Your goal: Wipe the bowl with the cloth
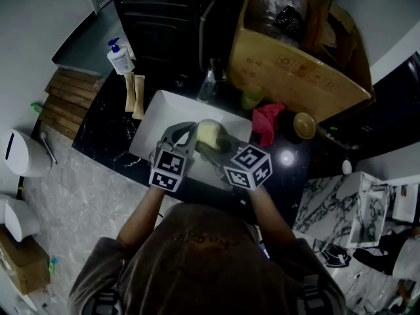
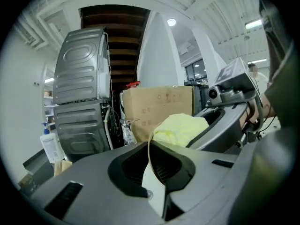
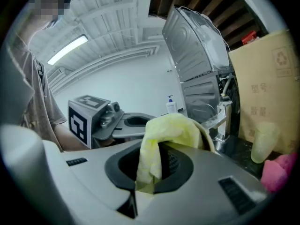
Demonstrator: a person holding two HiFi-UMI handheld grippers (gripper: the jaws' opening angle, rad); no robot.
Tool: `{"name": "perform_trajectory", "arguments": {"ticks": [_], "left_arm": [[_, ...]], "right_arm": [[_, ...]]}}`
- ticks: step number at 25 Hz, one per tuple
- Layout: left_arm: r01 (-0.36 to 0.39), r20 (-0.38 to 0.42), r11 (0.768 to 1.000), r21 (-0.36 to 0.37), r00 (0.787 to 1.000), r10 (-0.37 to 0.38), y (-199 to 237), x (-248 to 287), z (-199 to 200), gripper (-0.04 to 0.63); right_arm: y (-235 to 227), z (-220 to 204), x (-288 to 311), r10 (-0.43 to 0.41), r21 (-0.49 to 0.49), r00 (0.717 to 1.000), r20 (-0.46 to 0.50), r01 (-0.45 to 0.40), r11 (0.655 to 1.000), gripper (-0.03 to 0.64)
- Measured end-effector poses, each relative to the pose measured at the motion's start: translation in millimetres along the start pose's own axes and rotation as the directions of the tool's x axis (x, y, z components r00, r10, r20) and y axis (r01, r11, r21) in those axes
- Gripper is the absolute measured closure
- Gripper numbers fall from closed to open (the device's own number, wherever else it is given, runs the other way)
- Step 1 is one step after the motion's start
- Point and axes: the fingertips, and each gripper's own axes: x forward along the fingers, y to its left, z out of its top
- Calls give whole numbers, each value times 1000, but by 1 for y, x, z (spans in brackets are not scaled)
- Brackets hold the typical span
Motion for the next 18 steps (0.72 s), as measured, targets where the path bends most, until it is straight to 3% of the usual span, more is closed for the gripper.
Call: {"name": "perform_trajectory", "arguments": {"ticks": [6, 11, 18], "left_arm": [[-20, 0, 996, 83, 1000, 20, -7, -2, -5, 569], [-23, 11, 998, 62, 1000, 22, -6, -2, -8, 568], [-66, 41, 996, 64, 997, 64, 2, -5, 2, 566]], "right_arm": [[-17, 3, 0, -74, 27, 997, 16, 74, 997, 588], [-30, 8, -2, -161, 43, 986, 39, 159, 986, 589], [-50, -11, -10, -290, 65, 956, -36, 291, 954, 588]]}}
